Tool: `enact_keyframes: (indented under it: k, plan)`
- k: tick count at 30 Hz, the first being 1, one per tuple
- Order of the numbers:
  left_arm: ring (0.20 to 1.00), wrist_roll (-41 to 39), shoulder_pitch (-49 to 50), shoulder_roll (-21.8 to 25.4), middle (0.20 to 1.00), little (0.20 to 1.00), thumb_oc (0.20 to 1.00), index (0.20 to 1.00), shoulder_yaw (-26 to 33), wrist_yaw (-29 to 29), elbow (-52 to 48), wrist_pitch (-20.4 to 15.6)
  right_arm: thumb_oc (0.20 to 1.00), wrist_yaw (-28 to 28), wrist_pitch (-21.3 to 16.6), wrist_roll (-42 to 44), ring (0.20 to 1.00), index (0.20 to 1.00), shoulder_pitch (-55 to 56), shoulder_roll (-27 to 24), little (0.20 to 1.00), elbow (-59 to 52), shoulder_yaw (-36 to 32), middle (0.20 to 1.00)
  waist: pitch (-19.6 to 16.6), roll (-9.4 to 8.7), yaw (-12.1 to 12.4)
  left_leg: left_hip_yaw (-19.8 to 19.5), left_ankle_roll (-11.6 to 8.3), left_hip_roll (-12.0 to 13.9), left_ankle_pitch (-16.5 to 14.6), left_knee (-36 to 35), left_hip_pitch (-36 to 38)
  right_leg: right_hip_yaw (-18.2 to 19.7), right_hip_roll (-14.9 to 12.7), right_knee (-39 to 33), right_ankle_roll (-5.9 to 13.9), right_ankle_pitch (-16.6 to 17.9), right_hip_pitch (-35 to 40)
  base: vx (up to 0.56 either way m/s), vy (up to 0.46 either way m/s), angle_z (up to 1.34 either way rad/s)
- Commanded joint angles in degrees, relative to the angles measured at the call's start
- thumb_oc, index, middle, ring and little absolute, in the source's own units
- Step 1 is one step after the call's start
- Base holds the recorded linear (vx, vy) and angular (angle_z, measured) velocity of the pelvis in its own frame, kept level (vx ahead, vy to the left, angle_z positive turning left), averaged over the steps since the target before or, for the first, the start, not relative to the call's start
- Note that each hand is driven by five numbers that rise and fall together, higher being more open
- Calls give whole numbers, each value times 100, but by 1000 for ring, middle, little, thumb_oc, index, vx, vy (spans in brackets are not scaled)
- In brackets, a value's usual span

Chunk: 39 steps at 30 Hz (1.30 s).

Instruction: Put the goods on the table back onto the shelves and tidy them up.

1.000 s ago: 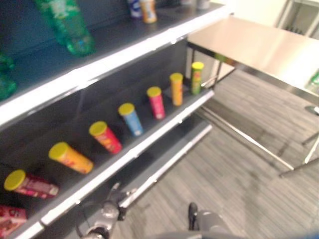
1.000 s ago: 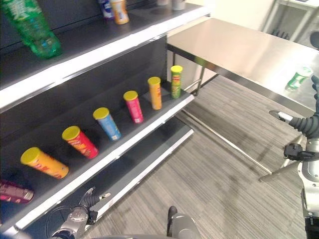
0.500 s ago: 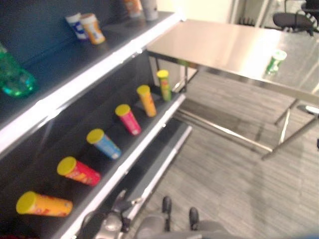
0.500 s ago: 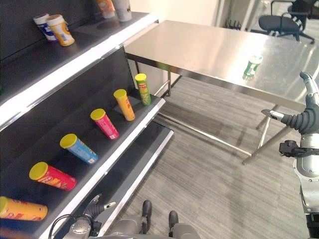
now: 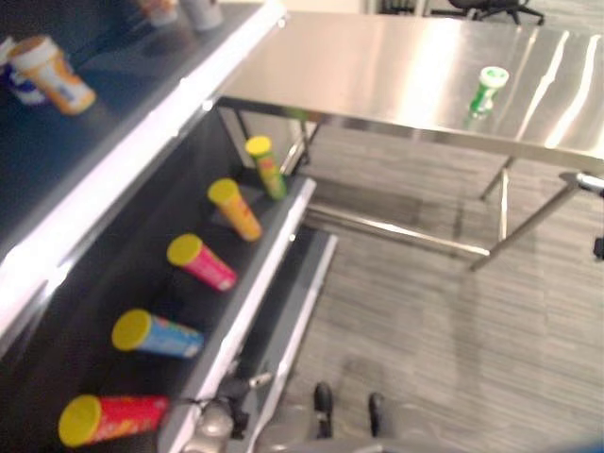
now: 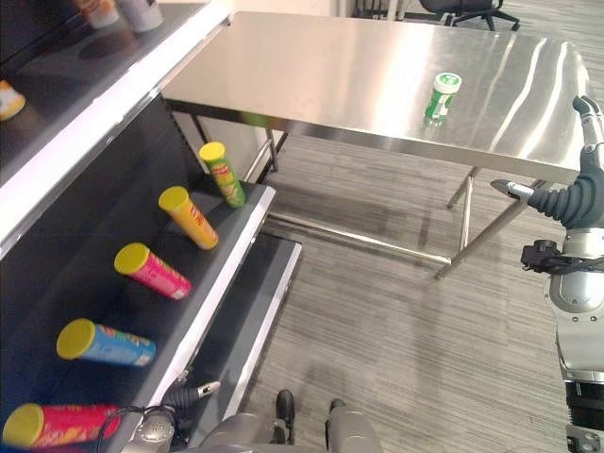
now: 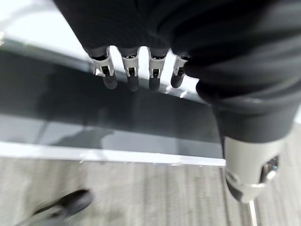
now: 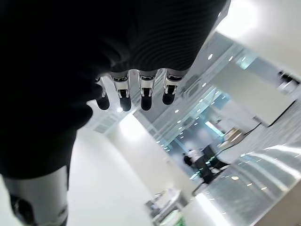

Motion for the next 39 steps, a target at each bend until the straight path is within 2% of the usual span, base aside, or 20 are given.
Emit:
enact_keyframes:
  k: [1, 2, 4, 6, 8, 10, 15, 18, 19, 22, 23, 24, 26, 27, 28, 29, 33, 34, 37, 39]
  plan:
    - [1000, -198, -32, 295, 1000, 1000, 1000, 1000, 82, 121, -33, -76, 1000, -225, -118, -21, 1000, 1000, -473, -29, 1000, 6, 99, 1000, -148, -51, 255, -452, -595, 394, -286, 126, -170, -400, -947, 249, 269, 608, 631, 248, -113, -2]
    - [1000, -228, -26, 345, 1000, 1000, 1000, 1000, 97, 132, -89, -97, 1000, -155, -105, -16, 1000, 1000, -530, -115, 1000, 5, 134, 1000, -215, -52, 288, -457, -652, 509, -388, 37, -52, -895, -1130, -386, 250, 333, 413, 199, -104, -5]
    - [1000, -226, 2, 348, 1000, 1000, 1000, 1000, 68, 124, -78, -118, 1000, -136, -130, 57, 1000, 1000, -566, -188, 1000, 27, 132, 1000, -258, -59, 233, -488, -679, 534, -452, -18, 51, -1094, -1051, -780, 282, 333, 285, 257, -116, -36]
    - [1000, -181, -12, 337, 1000, 1000, 1000, 1000, 22, 111, 11, -117, 1000, -134, -159, 249, 1000, 1000, -612, -310, 1000, 109, 150, 1000, -237, -178, 74, -588, -718, 438, -666, -140, 406, -1243, -654, -2069, 450, 623, -129, 302, -145, -50]
    - [1000, -180, -14, 333, 1000, 1000, 1000, 1000, 23, 111, 17, -121, 1000, -133, -161, 254, 1000, 1000, -615, -316, 1000, 113, 154, 1000, -218, -146, 59, -606, -722, 469, -680, -146, 440, -1276, -626, -2157, 449, 655, -47, 145, -55, 8]
    - [1000, -80, -102, 268, 1000, 1000, 1000, 1000, 103, 116, 249, -97, 1000, -193, -176, 323, 1000, 1000, -589, -366, 1000, 149, 98, 1000, -145, -242, -74, -812, -777, 367, -874, -198, 796, -1385, -288, -3121, 624, 1029, -342, 343, -166, 45]
    - [1000, -39, -142, 236, 1000, 1000, 1000, 1000, 71, 102, 330, -114, 1000, -204, -145, 404, 1000, 1000, -512, -404, 1000, 225, 31, 1000, -162, -273, -151, -1140, -880, 382, -1056, -178, 1048, -1273, -349, -3084, 670, 1276, -310, 219, -176, 24]
    - [1000, 57, -119, 209, 1000, 1000, 1000, 1000, -48, 88, 384, -110, 1000, -140, -96, 419, 1000, 1000, -481, -545, 1000, 350, -2, 1000, -318, -262, -189, -1194, -1034, 571, -1196, -117, 1214, -1310, -468, -2955, 526, 1324, -159, 271, -284, 32]
    - [1000, 54, -101, 204, 1000, 1000, 1000, 1000, -66, 68, 389, -105, 1000, -35, -51, 516, 1000, 1000, -443, -587, 1000, 392, -13, 1000, -419, -189, -225, -1179, -1215, 815, -1066, -1, 1269, -1428, -499, -2788, 448, 1213, -124, 294, -354, 19]
    - [1000, 76, -16, 153, 1000, 1000, 1000, 1000, -188, -6, 356, -130, 1000, 141, -81, 735, 1000, 1000, -663, -728, 1000, 566, 221, 1000, -538, -44, -225, -1212, -1516, 1126, -275, 529, 1136, -1634, -412, -2713, 252, 951, 154, 229, -276, 29]
    - [1000, 102, 28, 160, 1000, 1000, 1000, 1000, -202, -42, 331, -121, 1000, 221, -87, 790, 1000, 1000, -687, -764, 1000, 563, 266, 1000, -567, -19, -220, -1175, -1586, 1204, 42, 779, 1084, -1670, -368, -2733, 176, 851, 310, 254, -332, 14]
    - [1000, 58, 95, 204, 1000, 1000, 1000, 1000, -209, -69, 229, -90, 1000, 304, -96, 877, 1000, 1000, -753, -839, 1000, 556, 379, 1000, -517, -71, -151, -1220, -1559, 1242, 647, 1681, 807, -1606, -321, -2707, 26, 674, 530, 178, -243, 13]
    - [1000, 38, 143, 235, 1000, 1000, 1000, 1000, -219, -98, 160, -72, 1000, 319, -82, 916, 1000, 1000, -809, -891, 1000, 569, 428, 1000, -438, -150, -114, -1292, -1470, 1158, 828, 2326, 513, -1515, -323, -2665, -55, 596, 639, 119, -194, 17]
    - [1000, 38, 143, 235, 1000, 1000, 1000, 1000, -218, -98, 159, -72, 1000, 319, -82, 916, 1000, 1000, -812, -891, 1000, 571, 431, 1000, -441, -148, -118, -1296, -1470, 1158, 823, 2336, 503, -1518, -323, -2662, -54, 595, 634, 159, -244, -4]
    - [1000, 42, 190, 259, 1000, 1000, 1000, 1000, -298, -109, 78, -45, 1000, 300, -59, 969, 1000, 1000, -1075, -930, 1000, 688, 661, 1000, -293, -253, -10, -1301, -1300, 992, 825, 3210, 85, -1296, -345, -2649, -171, 515, 796, 144, -191, -6]
    - [1000, 76, 217, 293, 1000, 1000, 1000, 1000, -364, -103, 40, -39, 1000, 256, -17, 980, 1000, 1000, -1195, -944, 1000, 778, 786, 1000, -239, -285, 51, -1261, -1250, 941, 700, 3344, -97, -1239, -385, -2646, -198, 488, 842, 214, -201, -23]
    - [1000, 10, 286, 240, 1000, 1000, 1000, 1000, -417, -185, -112, -58, 1000, 288, 22, 1027, 1000, 1000, -1414, -1109, 1000, 828, 919, 1000, -251, -152, 175, -1256, -1189, 891, 309, 2459, -209, -1037, -333, -2678, -156, 340, 1069, 251, -24, -44]
    - [1000, -4, 272, 233, 1000, 1000, 1000, 1000, -478, -169, -144, -88, 1000, 268, -6, 981, 1000, 1000, -1458, -1173, 1000, 848, 964, 1000, -268, -96, 264, -1247, -1291, 832, 25, 1495, -535, -1038, -345, -2748, -73, 243, 1221, 224, -9, 0]
    - [1000, -18, 241, 264, 1000, 1000, 1000, 1000, -553, -149, -202, -115, 1000, 211, -38, 957, 1000, 1000, -1617, -1167, 1000, 871, 1088, 1000, -252, -55, 364, -1391, -1418, 753, 151, 522, -712, -959, -301, -2779, -43, 98, 1392, 240, 0, 15]
    - [1000, -45, 199, 287, 1000, 1000, 1000, 1000, -590, -137, -260, -126, 1000, 178, -37, 893, 1000, 1000, -1807, -1035, 1000, 839, 1269, 1000, -229, 19, 434, -1808, -1526, 681, 360, -90, -1015, -726, -220, -2757, 4, -104, 1669, 408, 57, -19]
